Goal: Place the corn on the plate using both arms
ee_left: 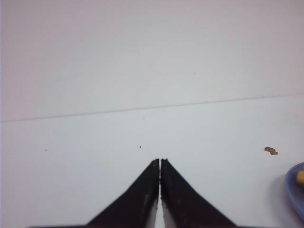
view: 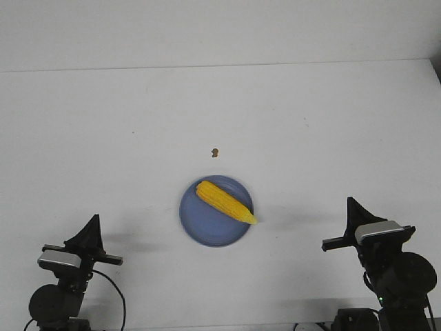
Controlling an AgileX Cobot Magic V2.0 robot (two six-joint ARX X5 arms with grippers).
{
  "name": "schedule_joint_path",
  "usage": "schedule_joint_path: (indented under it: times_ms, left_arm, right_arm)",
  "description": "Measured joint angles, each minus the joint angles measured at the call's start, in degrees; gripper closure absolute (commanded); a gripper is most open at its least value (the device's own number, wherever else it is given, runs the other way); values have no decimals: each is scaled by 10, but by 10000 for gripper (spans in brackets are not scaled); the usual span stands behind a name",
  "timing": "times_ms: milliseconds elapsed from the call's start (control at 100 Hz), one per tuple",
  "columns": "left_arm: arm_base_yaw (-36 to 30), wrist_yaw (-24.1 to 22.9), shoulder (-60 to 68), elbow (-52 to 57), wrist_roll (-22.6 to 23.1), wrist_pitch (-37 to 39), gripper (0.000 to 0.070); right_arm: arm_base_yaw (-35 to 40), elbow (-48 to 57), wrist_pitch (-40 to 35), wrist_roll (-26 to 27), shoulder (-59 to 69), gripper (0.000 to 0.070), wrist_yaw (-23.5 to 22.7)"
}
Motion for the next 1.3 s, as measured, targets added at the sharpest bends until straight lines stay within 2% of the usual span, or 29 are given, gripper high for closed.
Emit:
schedule_joint_path:
  times_ms: [420, 630, 840, 1030, 1300]
  left_arm:
    - [0, 0, 0, 0, 0, 0, 694]
    - [0, 0, 0, 0, 0, 0, 694]
    - [0, 0, 0, 0, 0, 0, 694]
    - [0, 0, 0, 0, 0, 0, 694]
    - [0, 0, 0, 0, 0, 0, 694]
  right_arm:
    - [0, -4, 5, -10, -61, 692, 0]
    - [0, -56, 15, -11, -115, 692, 0]
    - [0, -127, 82, -11, -177, 692, 0]
    - [0, -174, 126, -9, -177, 692, -1]
    - [0, -233, 228, -3, -177, 692, 0]
